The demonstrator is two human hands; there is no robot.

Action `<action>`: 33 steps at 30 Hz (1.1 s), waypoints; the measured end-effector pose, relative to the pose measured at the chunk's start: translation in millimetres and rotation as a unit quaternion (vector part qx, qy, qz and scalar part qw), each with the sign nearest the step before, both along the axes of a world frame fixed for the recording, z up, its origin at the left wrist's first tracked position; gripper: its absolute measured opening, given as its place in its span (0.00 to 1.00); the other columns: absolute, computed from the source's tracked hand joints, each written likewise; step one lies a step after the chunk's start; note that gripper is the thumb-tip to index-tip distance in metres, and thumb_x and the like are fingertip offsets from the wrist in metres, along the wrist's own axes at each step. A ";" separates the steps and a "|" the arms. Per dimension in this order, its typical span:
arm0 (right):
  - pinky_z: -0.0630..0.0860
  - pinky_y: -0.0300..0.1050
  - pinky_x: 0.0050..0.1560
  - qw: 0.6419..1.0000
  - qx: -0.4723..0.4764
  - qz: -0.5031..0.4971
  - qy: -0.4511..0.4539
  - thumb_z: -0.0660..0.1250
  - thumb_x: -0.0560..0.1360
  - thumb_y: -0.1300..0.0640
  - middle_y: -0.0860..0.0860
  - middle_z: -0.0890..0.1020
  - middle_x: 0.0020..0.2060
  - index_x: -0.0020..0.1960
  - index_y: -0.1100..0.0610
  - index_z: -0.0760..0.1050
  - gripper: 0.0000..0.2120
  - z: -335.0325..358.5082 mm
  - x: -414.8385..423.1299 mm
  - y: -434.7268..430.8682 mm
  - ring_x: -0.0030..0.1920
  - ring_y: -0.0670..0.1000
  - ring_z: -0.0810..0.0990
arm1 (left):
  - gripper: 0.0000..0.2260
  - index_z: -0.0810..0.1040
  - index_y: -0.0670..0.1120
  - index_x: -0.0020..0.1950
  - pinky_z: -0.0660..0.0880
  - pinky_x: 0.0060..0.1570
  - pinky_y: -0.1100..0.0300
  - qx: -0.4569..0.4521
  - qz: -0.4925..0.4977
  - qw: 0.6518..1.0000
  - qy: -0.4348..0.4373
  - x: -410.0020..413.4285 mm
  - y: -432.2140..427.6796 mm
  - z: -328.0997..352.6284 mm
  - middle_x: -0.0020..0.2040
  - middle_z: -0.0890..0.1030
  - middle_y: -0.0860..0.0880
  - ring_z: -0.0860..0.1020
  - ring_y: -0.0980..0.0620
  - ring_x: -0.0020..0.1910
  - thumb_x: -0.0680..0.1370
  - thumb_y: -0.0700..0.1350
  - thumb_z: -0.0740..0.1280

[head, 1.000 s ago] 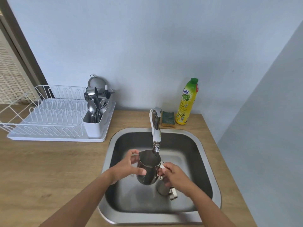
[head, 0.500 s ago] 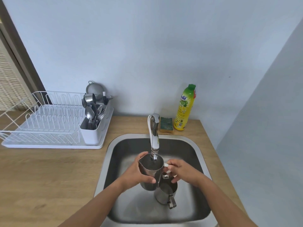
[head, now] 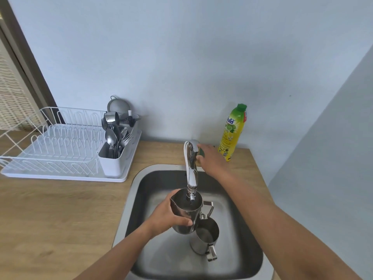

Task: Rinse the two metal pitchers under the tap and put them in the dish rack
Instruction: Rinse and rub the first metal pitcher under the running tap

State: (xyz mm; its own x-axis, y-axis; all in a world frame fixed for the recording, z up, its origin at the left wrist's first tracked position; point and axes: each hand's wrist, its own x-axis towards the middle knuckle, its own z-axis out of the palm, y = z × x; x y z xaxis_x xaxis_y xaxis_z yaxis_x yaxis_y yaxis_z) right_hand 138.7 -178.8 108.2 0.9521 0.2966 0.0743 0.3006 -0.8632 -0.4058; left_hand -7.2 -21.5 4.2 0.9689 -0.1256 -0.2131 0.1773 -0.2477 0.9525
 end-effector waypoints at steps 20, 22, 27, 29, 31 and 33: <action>0.74 0.53 0.57 0.957 -0.269 0.073 -0.079 0.57 0.79 0.63 0.57 0.69 0.70 0.73 0.61 0.61 0.22 -15.3 48.5 25.3 0.65 0.59 0.75 | 0.39 0.71 0.60 0.65 0.75 0.65 0.57 -0.002 0.014 1.000 -0.010 7.1 7.3 0.3 0.59 0.81 0.57 0.78 0.55 0.61 0.57 0.47 0.83; 0.74 0.53 0.54 0.957 -0.274 0.070 -0.071 0.57 0.79 0.63 0.56 0.71 0.69 0.72 0.60 0.62 0.21 -12.1 49.1 25.6 0.63 0.59 0.76 | 0.39 0.71 0.60 0.65 0.75 0.64 0.57 0.003 0.014 1.000 -0.010 6.9 7.8 0.9 0.58 0.81 0.57 0.79 0.56 0.60 0.58 0.47 0.83; 0.74 0.51 0.50 0.952 -0.289 0.074 -0.067 0.58 0.79 0.62 0.55 0.71 0.69 0.73 0.59 0.62 0.22 -6.8 49.4 24.4 0.61 0.60 0.77 | 0.39 0.71 0.61 0.64 0.75 0.63 0.59 0.013 0.013 1.000 -0.012 5.5 8.5 2.5 0.58 0.81 0.58 0.79 0.57 0.60 0.58 0.47 0.83; 0.74 0.51 0.51 0.953 -0.286 0.073 -0.064 0.58 0.79 0.62 0.55 0.71 0.69 0.73 0.59 0.62 0.23 -6.0 49.8 25.2 0.62 0.60 0.77 | 0.39 0.71 0.61 0.64 0.75 0.63 0.60 0.016 0.012 1.000 -0.011 4.7 8.5 2.9 0.58 0.80 0.59 0.78 0.57 0.60 0.58 0.47 0.83; 0.73 0.51 0.52 0.954 -0.283 0.076 -0.062 0.58 0.80 0.62 0.55 0.72 0.68 0.73 0.59 0.63 0.22 -5.4 50.4 25.6 0.62 0.60 0.77 | 0.39 0.70 0.62 0.64 0.76 0.63 0.60 0.018 0.010 1.000 -0.011 4.0 8.2 3.4 0.58 0.80 0.60 0.78 0.57 0.60 0.58 0.48 0.83; 0.73 0.51 0.53 0.955 -0.279 0.081 -0.058 0.57 0.80 0.62 0.55 0.72 0.68 0.72 0.59 0.64 0.21 -4.0 51.9 25.2 0.62 0.60 0.77 | 0.39 0.70 0.62 0.64 0.76 0.63 0.57 0.019 0.008 1.000 -0.011 3.6 7.9 3.7 0.58 0.80 0.59 0.78 0.55 0.61 0.57 0.48 0.83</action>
State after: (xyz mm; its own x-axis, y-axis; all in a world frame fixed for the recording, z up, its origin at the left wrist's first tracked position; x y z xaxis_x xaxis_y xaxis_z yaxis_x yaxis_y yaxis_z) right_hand 190.7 -153.6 104.2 0.8854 0.4635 -0.0367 0.4635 -0.8737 0.1477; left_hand -3.7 -13.6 7.9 0.9753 -0.1030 -0.1953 0.1598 -0.2811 0.9463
